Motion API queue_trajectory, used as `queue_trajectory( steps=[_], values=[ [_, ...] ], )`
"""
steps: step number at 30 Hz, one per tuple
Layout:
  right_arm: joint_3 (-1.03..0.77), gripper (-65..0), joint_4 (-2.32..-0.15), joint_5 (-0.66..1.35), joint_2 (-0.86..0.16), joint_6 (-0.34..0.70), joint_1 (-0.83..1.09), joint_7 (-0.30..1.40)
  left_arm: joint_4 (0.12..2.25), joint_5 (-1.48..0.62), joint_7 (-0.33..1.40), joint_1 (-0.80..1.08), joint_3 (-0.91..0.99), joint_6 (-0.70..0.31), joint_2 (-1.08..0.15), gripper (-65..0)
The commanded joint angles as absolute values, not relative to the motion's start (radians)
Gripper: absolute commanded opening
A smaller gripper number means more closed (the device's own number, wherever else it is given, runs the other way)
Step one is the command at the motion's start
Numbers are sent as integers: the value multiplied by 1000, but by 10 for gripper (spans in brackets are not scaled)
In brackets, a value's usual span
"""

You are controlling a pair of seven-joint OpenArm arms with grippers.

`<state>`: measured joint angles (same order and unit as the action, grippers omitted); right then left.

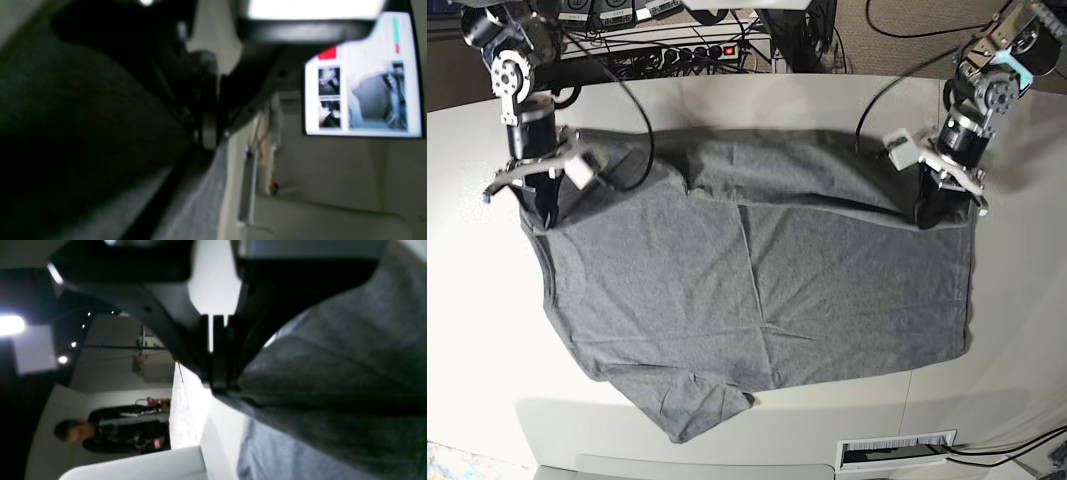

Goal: Fold the T-shirt properly
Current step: 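Lift the shoulder edge with both grippers and shake the shirt flat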

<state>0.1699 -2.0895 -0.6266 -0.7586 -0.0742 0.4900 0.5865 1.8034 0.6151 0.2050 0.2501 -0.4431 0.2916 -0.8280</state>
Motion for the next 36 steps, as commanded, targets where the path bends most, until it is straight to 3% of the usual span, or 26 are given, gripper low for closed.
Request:
queue_trajectory(
  steps=[1, 20, 32, 34, 36],
  values=[
    [162, -650, -2088, -632, -773, -94, 462, 570, 1800, 614, 200, 227, -434, 316, -828, -650],
    [188, -650, -1834, -451, -767, -55, 151, 524, 1575, 529, 100, 78, -435, 314, -706, -650],
    [316, -650, -1651, -516, -638, -55, -14, 582, 1551, 508, 99, 61, -435, 314, -699, -650],
    [316, -616, -1651, -525, -637, -56, -20, 598, 1551, 507, 101, 62, -435, 314, -698, -546],
    [314, -497, -1651, -525, -637, -57, -19, 608, 1551, 508, 104, 64, -435, 314, -698, -456]
  ],
)
